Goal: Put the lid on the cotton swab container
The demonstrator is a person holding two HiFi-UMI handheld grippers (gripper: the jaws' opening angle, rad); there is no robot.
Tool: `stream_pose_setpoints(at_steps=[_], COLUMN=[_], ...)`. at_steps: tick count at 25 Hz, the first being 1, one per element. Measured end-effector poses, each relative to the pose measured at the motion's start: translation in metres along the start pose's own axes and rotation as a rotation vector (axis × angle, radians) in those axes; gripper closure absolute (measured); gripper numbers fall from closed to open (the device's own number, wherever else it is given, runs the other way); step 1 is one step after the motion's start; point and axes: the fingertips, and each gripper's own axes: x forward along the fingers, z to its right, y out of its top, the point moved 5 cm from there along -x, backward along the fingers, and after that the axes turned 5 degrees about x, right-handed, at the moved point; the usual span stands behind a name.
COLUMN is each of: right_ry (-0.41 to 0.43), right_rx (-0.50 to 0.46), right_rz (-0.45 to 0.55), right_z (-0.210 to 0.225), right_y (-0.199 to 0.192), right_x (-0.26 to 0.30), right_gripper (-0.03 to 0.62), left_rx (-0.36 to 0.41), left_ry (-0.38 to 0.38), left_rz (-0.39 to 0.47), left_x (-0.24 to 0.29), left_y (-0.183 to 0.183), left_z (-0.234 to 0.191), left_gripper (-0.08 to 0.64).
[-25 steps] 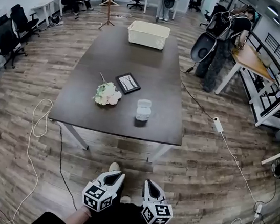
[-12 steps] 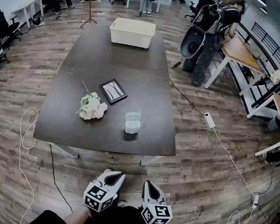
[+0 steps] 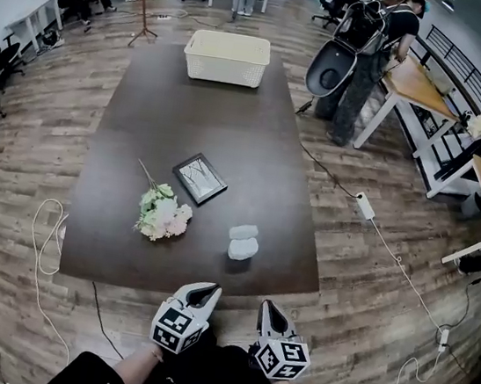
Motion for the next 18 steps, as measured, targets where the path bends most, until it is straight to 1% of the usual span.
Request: stream_pose_setpoints(at_steps=[3,6,8,11,14,16,18], right_ry=[-0.019,-0.038,-0.036,-0.038,-0.048,-0.056,-0.057], right_rx=[0.013,0.025,0.02,0.015,0.037,0.056,0.065], right_rz=[0.012,0.023,0.018,0.007,0.007,0.008,0.02], right_z=[-0.006,-0.01,-0.012,-0.014,-0.011,-0.005,0.002], right_y=[0.008,0.016,0.022,0.027,0.031,0.035,0.043], right_x=[0.019,0.034,0.043,0.053,0.058,0.061,0.064], right_gripper=[0.584,0.584,0.584,0.584,0.584,0.584,0.584], left_rx=[0.027,0.013,0.008,0.004,-0.024,-0.046,-0.058], left_ry=[-0.039,-0.076,-0.079,-0.078,-0.086,-0.089,-0.089], left_rz=[-0.026,-0.085,-0.101,-0.089,-0.119,-0.143,-0.15], left_x=[0.007,0.02,0.027,0.031,0.037,0.043,0.049], left_y=[0.006,0.005,0.005,0.011,0.008,0.006,0.008], left_z=[-0.018,-0.032,-0.039,-0.048,-0.053,-0.057,-0.058], left_gripper=[0.552,0.552,0.552,0.552,0.546,0.462,0.445])
